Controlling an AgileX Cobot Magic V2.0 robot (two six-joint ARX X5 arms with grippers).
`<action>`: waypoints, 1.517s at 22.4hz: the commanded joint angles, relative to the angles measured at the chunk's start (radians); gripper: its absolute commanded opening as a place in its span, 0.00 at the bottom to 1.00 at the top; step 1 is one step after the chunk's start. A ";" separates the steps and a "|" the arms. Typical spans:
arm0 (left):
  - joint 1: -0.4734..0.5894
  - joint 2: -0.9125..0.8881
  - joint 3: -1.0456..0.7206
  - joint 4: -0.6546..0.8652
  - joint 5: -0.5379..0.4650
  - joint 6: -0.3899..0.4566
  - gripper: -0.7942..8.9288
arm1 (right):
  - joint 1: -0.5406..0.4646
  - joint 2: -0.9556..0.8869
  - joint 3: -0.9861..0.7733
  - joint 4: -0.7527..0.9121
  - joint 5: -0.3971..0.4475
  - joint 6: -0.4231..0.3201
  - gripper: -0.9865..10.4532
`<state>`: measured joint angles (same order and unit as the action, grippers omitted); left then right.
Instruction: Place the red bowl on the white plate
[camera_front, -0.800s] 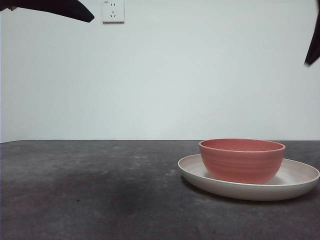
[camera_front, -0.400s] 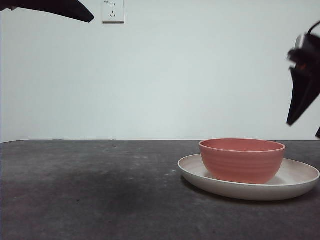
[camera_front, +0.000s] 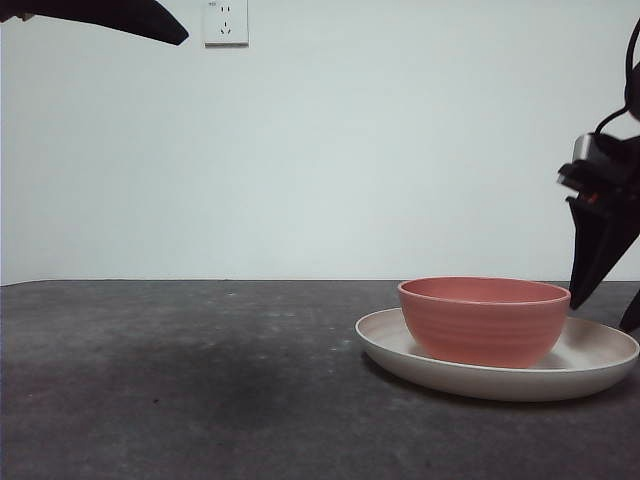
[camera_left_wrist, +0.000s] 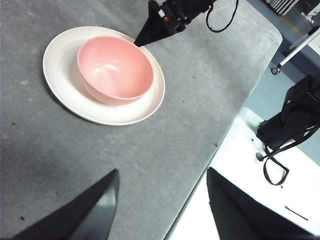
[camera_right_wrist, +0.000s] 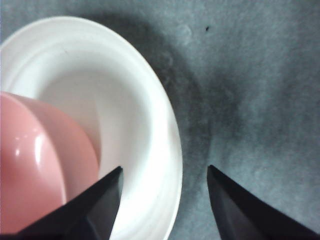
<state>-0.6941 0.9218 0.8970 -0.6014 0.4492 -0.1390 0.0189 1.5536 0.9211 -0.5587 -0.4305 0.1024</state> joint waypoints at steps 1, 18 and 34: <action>-0.007 0.006 0.006 0.011 0.007 0.019 0.37 | 0.009 0.035 0.016 0.010 -0.003 -0.006 0.28; -0.007 0.006 0.006 0.010 0.007 0.015 0.37 | 0.024 0.093 0.016 0.018 0.012 -0.011 0.09; -0.007 0.006 0.006 -0.007 0.007 0.016 0.37 | 0.123 -0.052 0.043 0.078 -0.103 0.159 0.09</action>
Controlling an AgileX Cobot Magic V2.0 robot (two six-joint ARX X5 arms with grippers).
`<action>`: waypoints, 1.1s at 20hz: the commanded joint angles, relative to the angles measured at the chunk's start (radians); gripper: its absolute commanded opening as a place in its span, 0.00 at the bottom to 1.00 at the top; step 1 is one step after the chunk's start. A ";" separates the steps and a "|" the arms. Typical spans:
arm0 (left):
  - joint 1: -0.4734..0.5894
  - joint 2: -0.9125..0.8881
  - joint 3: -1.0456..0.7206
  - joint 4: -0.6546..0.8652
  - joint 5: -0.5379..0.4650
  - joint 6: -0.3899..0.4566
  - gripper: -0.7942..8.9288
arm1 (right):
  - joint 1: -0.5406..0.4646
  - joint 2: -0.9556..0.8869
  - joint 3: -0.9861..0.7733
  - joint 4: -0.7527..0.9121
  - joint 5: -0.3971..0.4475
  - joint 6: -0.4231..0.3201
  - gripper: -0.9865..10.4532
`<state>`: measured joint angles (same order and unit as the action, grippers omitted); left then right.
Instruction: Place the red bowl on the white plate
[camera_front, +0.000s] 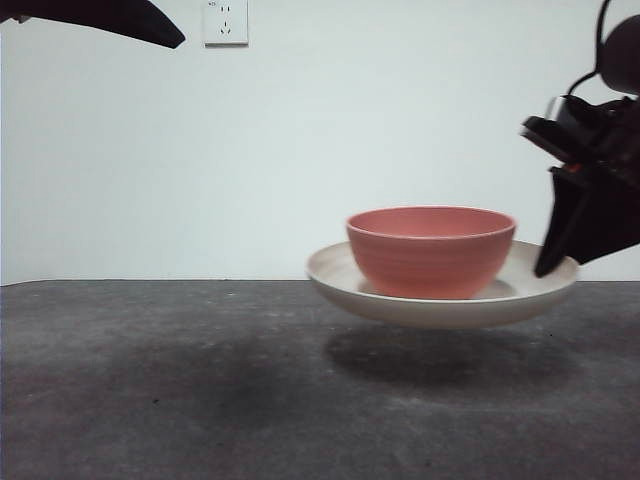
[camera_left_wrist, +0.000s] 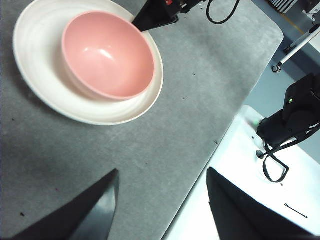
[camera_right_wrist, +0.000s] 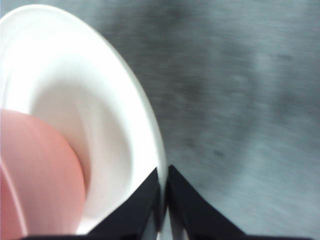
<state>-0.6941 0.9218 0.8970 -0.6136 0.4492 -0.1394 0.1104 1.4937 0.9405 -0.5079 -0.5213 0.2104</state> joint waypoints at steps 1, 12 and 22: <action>-0.007 0.006 0.006 0.006 0.007 0.018 0.37 | 0.061 0.008 0.024 0.049 -0.008 0.074 0.09; -0.007 0.006 0.006 0.004 0.007 0.018 0.37 | 0.263 0.134 0.024 0.244 0.032 0.249 0.09; -0.007 0.006 0.006 0.000 0.007 0.018 0.37 | 0.270 0.245 0.026 0.269 0.030 0.249 0.09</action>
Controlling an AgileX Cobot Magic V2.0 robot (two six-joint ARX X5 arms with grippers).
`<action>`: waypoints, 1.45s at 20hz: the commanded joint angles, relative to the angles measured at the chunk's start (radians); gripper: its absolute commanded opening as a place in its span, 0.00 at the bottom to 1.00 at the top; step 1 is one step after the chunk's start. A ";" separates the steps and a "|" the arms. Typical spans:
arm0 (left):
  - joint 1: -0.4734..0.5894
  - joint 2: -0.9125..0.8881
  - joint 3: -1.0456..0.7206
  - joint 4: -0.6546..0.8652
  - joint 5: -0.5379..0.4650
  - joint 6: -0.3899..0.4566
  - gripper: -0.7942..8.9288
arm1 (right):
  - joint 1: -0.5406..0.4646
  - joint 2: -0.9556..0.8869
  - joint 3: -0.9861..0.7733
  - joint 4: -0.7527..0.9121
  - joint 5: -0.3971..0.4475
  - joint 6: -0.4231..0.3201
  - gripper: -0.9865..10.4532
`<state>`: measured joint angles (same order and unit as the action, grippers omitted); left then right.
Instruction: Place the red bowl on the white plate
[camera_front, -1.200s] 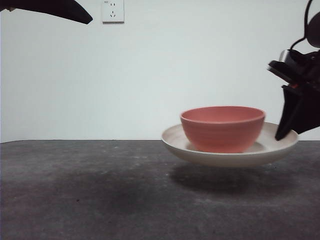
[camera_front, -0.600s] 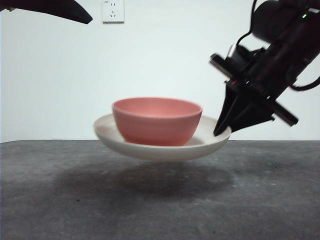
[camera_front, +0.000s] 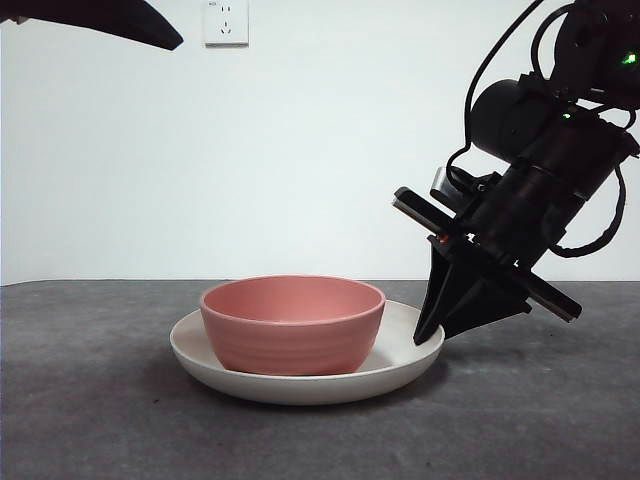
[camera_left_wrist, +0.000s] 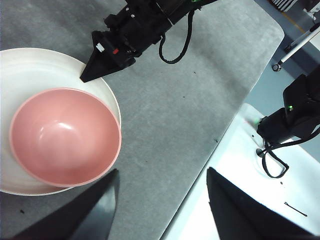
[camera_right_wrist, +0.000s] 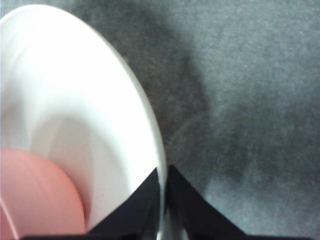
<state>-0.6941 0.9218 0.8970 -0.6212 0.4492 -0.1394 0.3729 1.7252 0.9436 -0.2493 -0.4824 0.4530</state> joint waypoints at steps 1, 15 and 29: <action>-0.007 0.006 0.006 0.007 0.007 0.018 0.37 | 0.007 0.014 0.023 0.009 -0.014 0.006 0.11; -0.007 0.006 0.006 0.007 0.007 0.018 0.37 | -0.018 -0.084 0.027 -0.067 0.014 -0.048 0.32; -0.007 0.006 0.006 0.008 0.006 0.018 0.37 | -0.037 -0.624 0.027 -0.496 0.013 -0.338 0.32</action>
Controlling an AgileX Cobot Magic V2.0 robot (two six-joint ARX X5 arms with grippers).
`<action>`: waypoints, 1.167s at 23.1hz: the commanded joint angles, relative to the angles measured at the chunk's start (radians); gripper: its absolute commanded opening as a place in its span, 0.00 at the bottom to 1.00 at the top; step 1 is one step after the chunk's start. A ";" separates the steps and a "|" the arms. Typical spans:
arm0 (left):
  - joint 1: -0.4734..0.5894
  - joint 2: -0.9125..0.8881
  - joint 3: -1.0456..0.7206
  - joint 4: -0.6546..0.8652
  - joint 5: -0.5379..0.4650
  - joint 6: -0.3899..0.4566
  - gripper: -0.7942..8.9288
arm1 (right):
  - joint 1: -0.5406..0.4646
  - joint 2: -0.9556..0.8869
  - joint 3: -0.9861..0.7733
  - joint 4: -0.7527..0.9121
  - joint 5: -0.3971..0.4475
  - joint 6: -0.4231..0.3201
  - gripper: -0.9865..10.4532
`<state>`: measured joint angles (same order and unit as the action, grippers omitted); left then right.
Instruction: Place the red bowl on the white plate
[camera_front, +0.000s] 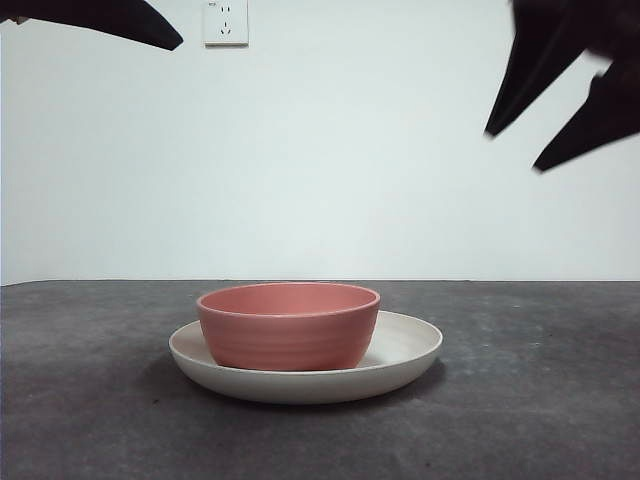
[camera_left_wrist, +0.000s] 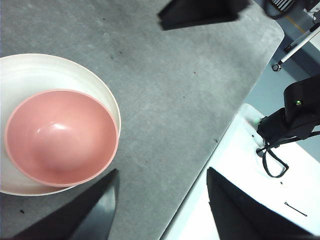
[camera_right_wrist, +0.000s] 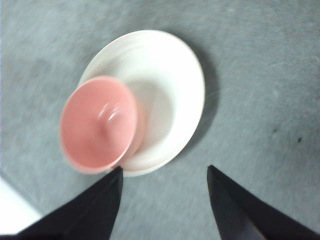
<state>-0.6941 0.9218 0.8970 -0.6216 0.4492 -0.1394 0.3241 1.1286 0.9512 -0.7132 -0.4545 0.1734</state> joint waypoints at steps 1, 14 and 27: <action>-0.007 0.006 0.006 0.008 0.006 0.018 0.37 | 0.017 -0.056 0.019 -0.063 -0.029 -0.067 0.32; -0.007 0.006 0.006 0.008 0.006 0.018 0.37 | 0.069 -0.211 0.019 -0.246 -0.120 -0.134 0.32; -0.007 0.006 0.006 0.010 0.006 0.018 0.09 | 0.069 -0.215 0.019 -0.258 -0.121 -0.153 0.09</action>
<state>-0.6941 0.9218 0.8970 -0.6216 0.4492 -0.1390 0.3870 0.9089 0.9512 -0.9756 -0.5728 0.0425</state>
